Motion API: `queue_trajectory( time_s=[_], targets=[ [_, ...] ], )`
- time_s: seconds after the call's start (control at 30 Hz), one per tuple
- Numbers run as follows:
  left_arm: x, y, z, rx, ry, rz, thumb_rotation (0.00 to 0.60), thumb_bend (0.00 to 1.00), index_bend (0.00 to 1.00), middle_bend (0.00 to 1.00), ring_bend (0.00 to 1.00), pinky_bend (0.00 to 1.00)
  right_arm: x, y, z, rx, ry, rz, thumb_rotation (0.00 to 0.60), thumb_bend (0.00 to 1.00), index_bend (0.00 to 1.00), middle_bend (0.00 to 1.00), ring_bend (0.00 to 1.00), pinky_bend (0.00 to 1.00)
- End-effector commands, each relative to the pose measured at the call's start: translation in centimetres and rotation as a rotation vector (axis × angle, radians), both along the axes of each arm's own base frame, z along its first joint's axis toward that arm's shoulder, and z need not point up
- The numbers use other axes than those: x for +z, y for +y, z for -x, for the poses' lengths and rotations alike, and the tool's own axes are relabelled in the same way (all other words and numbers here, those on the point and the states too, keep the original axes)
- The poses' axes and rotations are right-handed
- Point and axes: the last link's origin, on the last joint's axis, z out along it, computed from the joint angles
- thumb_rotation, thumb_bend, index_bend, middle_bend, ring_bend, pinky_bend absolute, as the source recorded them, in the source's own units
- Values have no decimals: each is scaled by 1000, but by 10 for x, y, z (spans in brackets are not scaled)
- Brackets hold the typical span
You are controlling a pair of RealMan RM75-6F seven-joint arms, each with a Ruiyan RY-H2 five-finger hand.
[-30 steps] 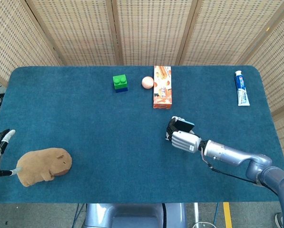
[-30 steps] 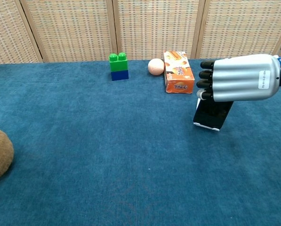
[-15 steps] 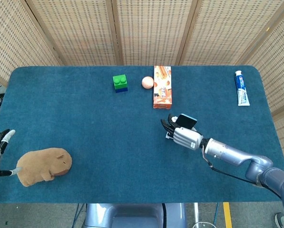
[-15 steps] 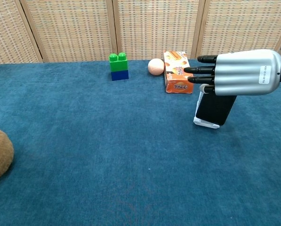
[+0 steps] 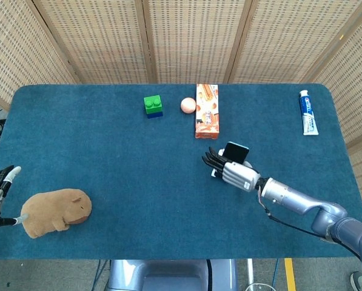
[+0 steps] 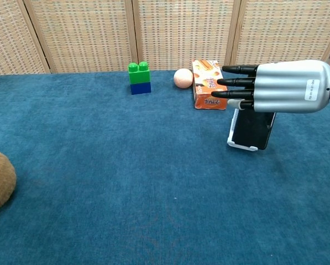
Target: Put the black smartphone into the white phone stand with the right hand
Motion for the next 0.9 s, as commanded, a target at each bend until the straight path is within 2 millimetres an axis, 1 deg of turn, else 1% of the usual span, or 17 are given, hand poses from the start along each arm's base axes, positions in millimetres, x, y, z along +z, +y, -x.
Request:
queue_trajectory(
  time_s=[0.03,0.1,0.23,0.33,0.43,0.47,0.5,0.53,0.57,0.63,0.73,0.8,0.83,0.9],
  targets=[
    [0,0,0,0,0,-1,600,0,0,0,0,0,-1,1,-2,-9,-9,8,600,543,185,0,0,48],
    [0,0,0,1,0,-1,600,0,0,0,0,0,-1,1,-3,-11,-14,13,600,543,177,0,0,48],
    [1,1,1,3,-2,-1,600,0,0,0,0,0,12,2,-7,-28,-83,48,600,543,139,0,0,48],
    [2,0,1,3,-4,-4,600,0,0,0,0,0,30,7,-6,-83,-196,73,600,543,122,0,0,48],
    [2,0,1,3,-7,-6,600,0,0,0,0,0,43,14,-3,-139,-300,82,600,543,116,0,0,48],
    [2,-1,1,4,-9,-8,600,0,0,0,0,0,51,19,0,-174,-363,87,600,543,114,0,0,48],
    [3,-2,2,3,-10,-12,600,0,0,0,0,0,58,24,3,-211,-431,91,600,543,111,0,0,48],
    [4,-3,1,-1,-9,-21,600,0,0,0,0,0,73,37,13,-300,-589,99,600,537,108,0,0,48],
    [4,-4,1,-7,-8,-23,600,0,0,0,0,0,83,51,22,-355,-689,103,600,532,106,0,0,48],
    [3,-8,1,-18,-12,-19,600,0,0,0,0,0,98,72,36,-428,-805,122,600,517,100,0,0,48],
    [4,-12,0,-32,-16,-19,600,0,0,0,0,0,109,96,52,-499,-906,141,600,512,88,0,0,48],
    [5,-16,-1,-42,-23,-25,600,0,0,0,0,0,116,114,64,-548,-982,159,600,494,84,0,0,46],
    [6,-19,-2,-47,-27,-34,600,0,0,0,0,0,120,126,72,-586,-1042,165,600,481,83,0,0,44],
    [7,-22,-2,-52,-30,-49,600,0,0,0,0,0,123,139,82,-639,-1125,168,600,466,83,0,0,36]
  ],
)
